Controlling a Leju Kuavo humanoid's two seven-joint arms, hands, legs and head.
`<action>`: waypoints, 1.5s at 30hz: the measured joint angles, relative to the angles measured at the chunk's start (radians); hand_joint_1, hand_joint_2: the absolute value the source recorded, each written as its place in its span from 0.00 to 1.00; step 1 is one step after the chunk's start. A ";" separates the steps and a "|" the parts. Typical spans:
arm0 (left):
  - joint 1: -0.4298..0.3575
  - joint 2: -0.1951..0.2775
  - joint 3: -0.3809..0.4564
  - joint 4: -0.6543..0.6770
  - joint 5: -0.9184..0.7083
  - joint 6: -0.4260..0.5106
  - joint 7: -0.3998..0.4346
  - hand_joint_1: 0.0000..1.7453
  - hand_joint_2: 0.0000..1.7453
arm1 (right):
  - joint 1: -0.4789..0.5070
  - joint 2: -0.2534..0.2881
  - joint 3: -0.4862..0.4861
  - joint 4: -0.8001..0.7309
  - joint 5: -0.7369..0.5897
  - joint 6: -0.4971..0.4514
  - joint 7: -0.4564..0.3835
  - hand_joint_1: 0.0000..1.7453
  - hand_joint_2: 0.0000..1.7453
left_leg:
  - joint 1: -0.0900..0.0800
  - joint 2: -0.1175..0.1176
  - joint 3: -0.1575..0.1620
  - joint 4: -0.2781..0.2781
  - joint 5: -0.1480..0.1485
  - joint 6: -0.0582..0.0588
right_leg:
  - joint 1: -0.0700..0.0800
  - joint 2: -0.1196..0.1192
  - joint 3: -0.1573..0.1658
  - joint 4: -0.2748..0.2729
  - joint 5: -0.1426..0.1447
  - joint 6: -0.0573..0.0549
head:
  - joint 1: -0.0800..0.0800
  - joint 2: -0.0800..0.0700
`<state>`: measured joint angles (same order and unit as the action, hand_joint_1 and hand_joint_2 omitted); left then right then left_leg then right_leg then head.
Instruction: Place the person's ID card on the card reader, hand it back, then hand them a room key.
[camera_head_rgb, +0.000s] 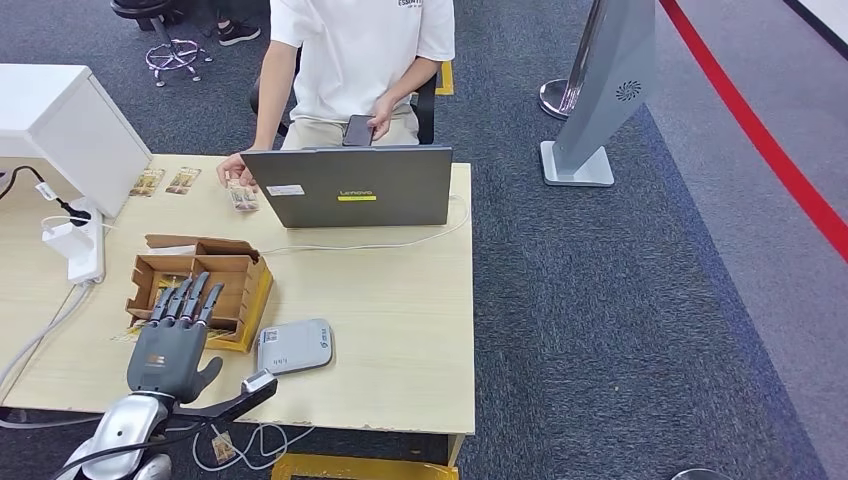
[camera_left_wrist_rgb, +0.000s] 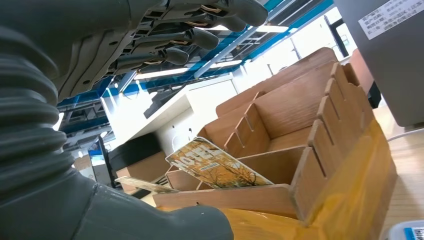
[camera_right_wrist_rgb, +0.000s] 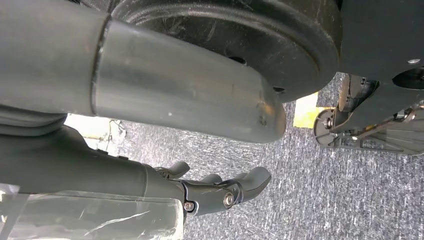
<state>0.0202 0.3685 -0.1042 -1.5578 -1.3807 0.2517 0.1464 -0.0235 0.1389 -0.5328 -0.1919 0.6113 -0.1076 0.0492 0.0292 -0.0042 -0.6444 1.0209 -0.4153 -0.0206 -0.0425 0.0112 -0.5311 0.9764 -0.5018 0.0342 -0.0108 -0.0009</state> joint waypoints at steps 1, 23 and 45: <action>0.001 0.000 0.003 -0.001 0.000 0.000 0.000 0.00 1.00 | 0.000 0.000 -0.001 0.000 0.000 0.000 0.000 0.00 0.00 | 0.000 0.000 0.000 0.000 0.000 0.000 | 0.000 0.000 0.000 0.000 0.000 0.000 | 0.000 0.000; 0.005 0.008 0.035 -0.003 0.012 0.002 -0.020 0.00 1.00 | 0.000 0.000 -0.019 0.000 0.010 0.003 -0.004 0.00 0.00 | 0.000 0.000 0.000 0.000 0.000 0.000 | 0.000 0.000 0.000 0.000 0.000 0.000 | 0.000 0.000; -0.026 0.003 0.057 0.039 -0.009 0.002 -0.027 0.00 1.00 | -0.004 0.000 -0.019 -0.002 0.038 0.015 -0.002 0.00 0.00 | 0.000 0.000 0.000 0.000 0.000 0.000 | 0.000 0.000 0.000 0.000 0.000 0.000 | 0.000 0.000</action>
<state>-0.0058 0.3714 -0.0473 -1.5192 -1.3897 0.2533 0.1194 -0.0274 0.1385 -0.5520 -0.1937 0.6497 -0.0927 0.0477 0.0293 -0.0041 -0.6444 1.0209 -0.4153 -0.0206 -0.0425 0.0111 -0.5315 0.9764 -0.5018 0.0342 -0.0108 -0.0010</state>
